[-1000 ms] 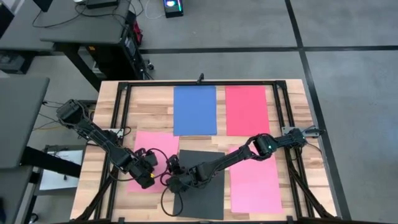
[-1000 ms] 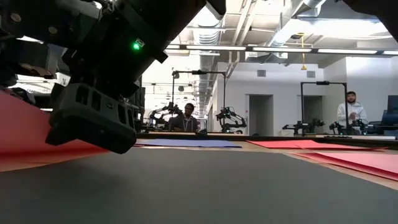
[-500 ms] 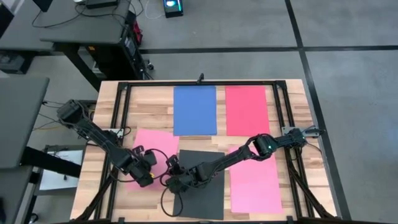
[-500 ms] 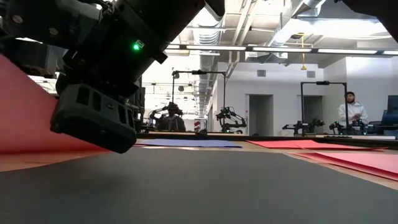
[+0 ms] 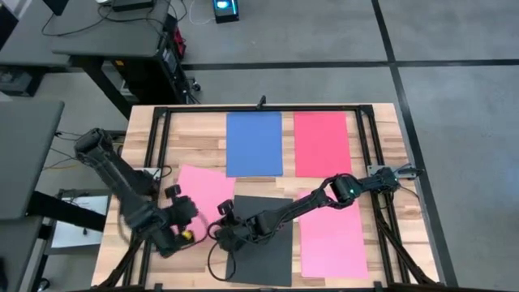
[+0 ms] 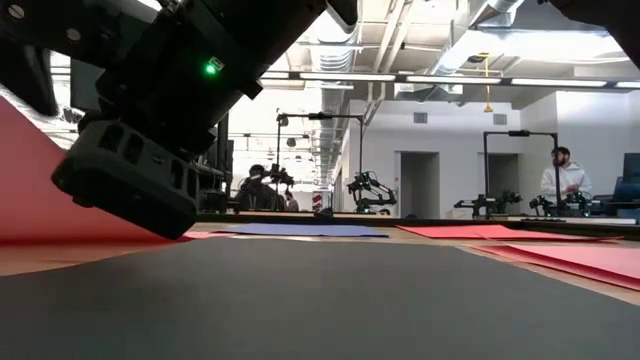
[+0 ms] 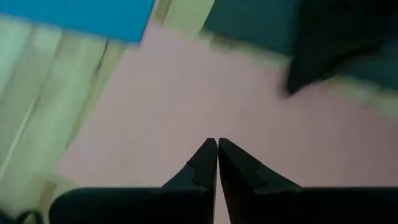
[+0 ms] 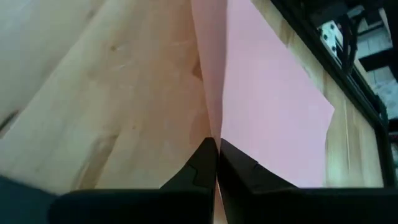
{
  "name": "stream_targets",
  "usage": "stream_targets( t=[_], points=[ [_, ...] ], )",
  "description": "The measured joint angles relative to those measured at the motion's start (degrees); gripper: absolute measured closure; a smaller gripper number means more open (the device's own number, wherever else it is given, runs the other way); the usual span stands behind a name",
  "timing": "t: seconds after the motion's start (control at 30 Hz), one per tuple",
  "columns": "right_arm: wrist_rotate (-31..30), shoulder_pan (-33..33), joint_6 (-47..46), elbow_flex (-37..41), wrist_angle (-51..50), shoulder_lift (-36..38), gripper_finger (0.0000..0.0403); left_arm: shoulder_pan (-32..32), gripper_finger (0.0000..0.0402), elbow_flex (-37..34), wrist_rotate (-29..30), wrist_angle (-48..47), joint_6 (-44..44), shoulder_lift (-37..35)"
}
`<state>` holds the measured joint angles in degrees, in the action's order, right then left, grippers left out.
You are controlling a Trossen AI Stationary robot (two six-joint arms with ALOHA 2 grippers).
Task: Organize paper
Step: Stack the pink paper on top of the pink paper
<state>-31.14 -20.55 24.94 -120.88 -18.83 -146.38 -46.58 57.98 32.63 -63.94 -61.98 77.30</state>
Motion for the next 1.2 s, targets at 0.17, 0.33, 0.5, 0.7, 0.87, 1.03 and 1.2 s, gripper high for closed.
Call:
stream_targets(
  t=[0.17,0.33,0.5,0.7,0.87,1.03,1.2],
  points=[
    [0.04,0.62,-4.45,-0.02,-0.34,0.82,0.0403,-9.08,0.0402,5.43,9.82,-3.26,-2.76,0.02],
    [0.87,1.22,-6.94,-1.07,-0.64,1.7,0.0403,-16.98,0.0402,5.59,16.91,-6.21,-5.77,0.02],
    [0.87,2.13,-5.97,-5.03,-3.41,3.4,0.0403,-21.14,0.0402,6.45,23.28,-8.38,-4.94,-0.1],
    [-1.56,3.2,-1.15,-7.98,-6.84,7.32,0.0403,-21.43,0.0402,12.96,29.24,-18.36,-4.93,-0.19],
    [-3.18,3.49,-0.88,-8.07,-10.72,12.15,0.0403,-21.41,0.0402,20.51,35.68,-24.37,-1.83,-0.22],
    [-3.86,3.47,-0.88,-8.22,-12.49,14.35,0.0403,-21.41,0.0402,25.81,37.42,-23.23,4.61,-0.22],
    [-5.49,3.54,-0.44,-8.07,-15.42,14.22,0.0403,-21.39,0.0401,27.67,34.9,-25.34,6.59,-0.2]
  ],
)
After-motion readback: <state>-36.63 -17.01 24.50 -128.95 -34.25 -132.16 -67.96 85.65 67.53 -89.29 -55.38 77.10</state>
